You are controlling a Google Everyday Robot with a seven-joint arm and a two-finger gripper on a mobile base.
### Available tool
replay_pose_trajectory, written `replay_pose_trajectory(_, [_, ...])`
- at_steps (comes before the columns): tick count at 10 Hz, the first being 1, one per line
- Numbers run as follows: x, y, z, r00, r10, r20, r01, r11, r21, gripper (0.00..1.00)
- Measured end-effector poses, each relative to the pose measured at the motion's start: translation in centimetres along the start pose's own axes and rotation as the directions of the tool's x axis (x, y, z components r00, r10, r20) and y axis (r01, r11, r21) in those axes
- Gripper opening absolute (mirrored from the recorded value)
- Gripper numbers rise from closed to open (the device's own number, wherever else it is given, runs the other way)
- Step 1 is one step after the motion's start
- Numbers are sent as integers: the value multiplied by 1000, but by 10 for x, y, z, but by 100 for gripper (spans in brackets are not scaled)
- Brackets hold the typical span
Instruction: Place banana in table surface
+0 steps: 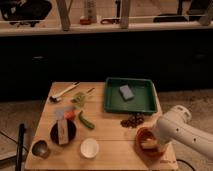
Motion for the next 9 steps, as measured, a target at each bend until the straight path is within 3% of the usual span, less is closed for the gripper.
replay_pose_trajectory(4, [-1,3,14,999,14,37,-13,1000,-13,70])
replay_pose_trajectory(6, [0,4,21,999,19,51,-18,1000,-18,54])
replay_pose_trajectory(9, [1,3,28,998,21,64,-19,999,-28,23])
